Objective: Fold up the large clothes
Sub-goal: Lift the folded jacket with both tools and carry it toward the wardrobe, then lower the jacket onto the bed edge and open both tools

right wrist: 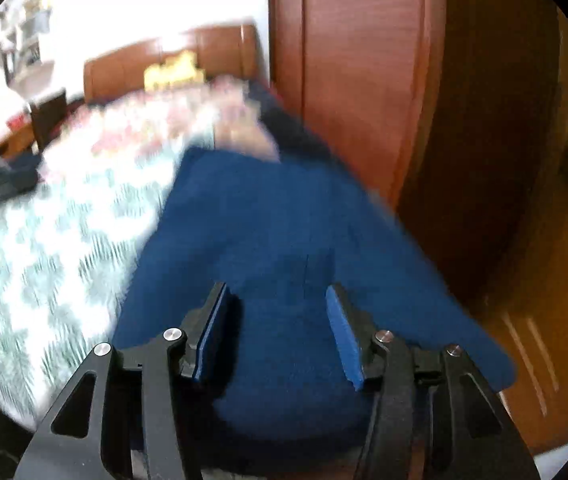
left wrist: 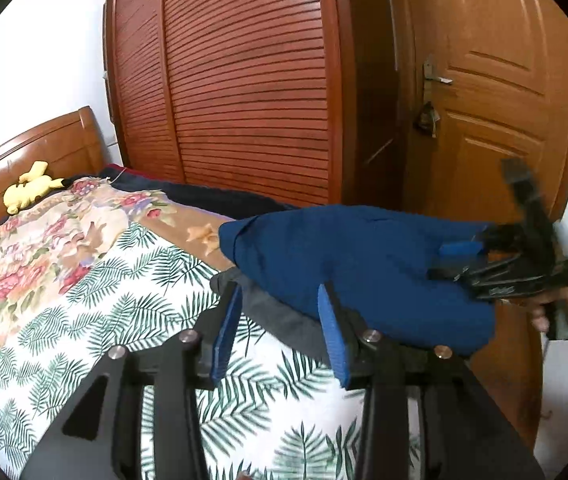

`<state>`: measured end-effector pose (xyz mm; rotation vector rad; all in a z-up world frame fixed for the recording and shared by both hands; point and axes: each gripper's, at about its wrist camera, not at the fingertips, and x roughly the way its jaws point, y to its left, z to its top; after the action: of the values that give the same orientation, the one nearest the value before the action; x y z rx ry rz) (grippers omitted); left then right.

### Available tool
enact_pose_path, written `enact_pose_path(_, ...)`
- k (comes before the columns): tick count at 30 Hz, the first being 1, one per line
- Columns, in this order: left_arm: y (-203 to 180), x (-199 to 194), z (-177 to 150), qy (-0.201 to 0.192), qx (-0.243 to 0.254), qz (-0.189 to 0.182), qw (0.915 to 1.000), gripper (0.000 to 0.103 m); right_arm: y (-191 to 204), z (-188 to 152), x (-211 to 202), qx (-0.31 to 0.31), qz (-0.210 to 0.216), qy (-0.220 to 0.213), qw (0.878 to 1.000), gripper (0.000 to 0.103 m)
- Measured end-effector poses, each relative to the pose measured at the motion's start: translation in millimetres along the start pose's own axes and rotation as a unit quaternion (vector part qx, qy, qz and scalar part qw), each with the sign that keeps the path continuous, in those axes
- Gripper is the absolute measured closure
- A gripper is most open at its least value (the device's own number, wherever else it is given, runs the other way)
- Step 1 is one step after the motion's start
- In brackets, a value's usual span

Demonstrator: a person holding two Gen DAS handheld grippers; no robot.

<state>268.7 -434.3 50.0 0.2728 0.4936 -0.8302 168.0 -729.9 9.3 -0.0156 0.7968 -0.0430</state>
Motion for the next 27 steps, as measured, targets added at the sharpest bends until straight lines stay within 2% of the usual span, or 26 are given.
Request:
enact_pose_path(6, 8.0, -39.6, -20.0, -0.007, -0.011, 0.018, 0.9998, 0.063, 3.1, -8.9, -16.0, 0.019, -0.035, -0.018, 0.999, 0.055)
enact_pose_path(13, 20.9, -96.4, -42.2, -0.020, -0.030, 0.042, 0.9985, 0.062, 40.5, 1.0, -70.4, 0.010, -0.056, -0.086, 0.995, 0.051)
enact_pose_path(17, 26.2, -130.1, -59.6, -0.017, -0.041, 0.084, 0.9955, 0.062, 87.1, 3.7, -96.8, -0.004, -0.025, -0.111, 0.994, 0.040)
enact_pose_path(20, 30.8, -153.9, -75.1, -0.017, -0.055, 0.101, 0.9932, 0.062, 125.0, -3.3, -109.8, -0.013, -0.006, -0.127, 0.992, 0.035)
enact_pose_path(27, 40.0, -216.4, -128.8, -0.013, -0.083, 0.151, 0.9850, 0.062, 230.3, -24.2, -124.9, -0.026, 0.062, -0.150, 0.986, 0.032)
